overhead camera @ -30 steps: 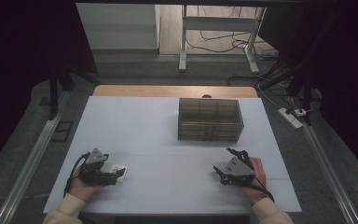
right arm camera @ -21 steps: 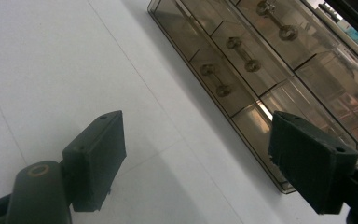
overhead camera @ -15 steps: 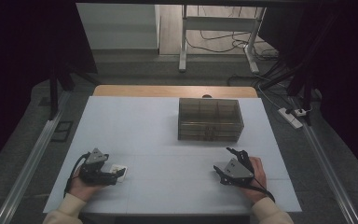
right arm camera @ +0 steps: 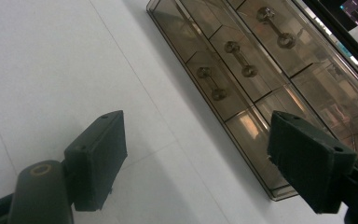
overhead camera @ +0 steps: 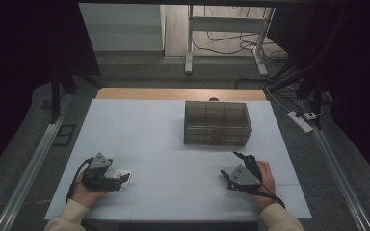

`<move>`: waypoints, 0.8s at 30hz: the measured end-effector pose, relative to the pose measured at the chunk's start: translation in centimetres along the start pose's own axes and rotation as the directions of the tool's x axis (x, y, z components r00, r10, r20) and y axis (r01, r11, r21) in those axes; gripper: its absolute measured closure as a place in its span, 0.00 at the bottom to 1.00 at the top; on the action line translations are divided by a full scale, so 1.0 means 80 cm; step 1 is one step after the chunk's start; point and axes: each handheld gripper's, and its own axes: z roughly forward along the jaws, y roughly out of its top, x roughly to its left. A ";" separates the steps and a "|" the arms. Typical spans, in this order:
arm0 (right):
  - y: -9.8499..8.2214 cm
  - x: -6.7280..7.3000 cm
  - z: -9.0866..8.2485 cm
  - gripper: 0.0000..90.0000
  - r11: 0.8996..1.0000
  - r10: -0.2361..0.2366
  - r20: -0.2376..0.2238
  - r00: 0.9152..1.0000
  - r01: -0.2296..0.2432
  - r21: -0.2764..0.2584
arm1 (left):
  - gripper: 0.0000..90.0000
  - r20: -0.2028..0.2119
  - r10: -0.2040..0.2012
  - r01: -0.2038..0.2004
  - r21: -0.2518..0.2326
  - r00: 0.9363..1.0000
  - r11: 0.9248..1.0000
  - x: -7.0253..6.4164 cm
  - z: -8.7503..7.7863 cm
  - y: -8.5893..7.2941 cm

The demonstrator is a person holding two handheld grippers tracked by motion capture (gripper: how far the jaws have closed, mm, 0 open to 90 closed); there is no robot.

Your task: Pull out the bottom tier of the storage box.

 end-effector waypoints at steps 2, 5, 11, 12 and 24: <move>0.000 0.000 0.000 0.22 1.000 -0.010 0.004 1.000 0.010 0.001 | 0.10 0.000 0.001 -0.001 -0.001 1.000 1.000 0.000 0.000 0.000; -0.001 0.000 0.002 0.22 1.000 -0.023 0.021 1.000 0.023 0.001 | 0.10 -0.001 0.003 -0.003 0.001 1.000 1.000 -0.001 0.000 0.000; -0.001 0.000 0.003 0.22 0.999 -0.032 0.029 0.999 0.032 -0.001 | 0.10 -0.002 0.001 -0.001 0.001 1.000 1.000 0.000 0.000 0.000; -0.002 0.000 0.003 0.23 0.999 -0.037 0.032 0.999 0.037 -0.004 | 0.10 -0.003 0.000 0.000 0.001 1.000 1.000 0.000 0.000 0.000; -0.003 -0.001 0.007 0.23 0.998 -0.066 0.042 0.997 0.067 -0.012 | 0.10 -0.003 -0.003 0.003 0.002 1.000 1.000 0.000 0.002 0.000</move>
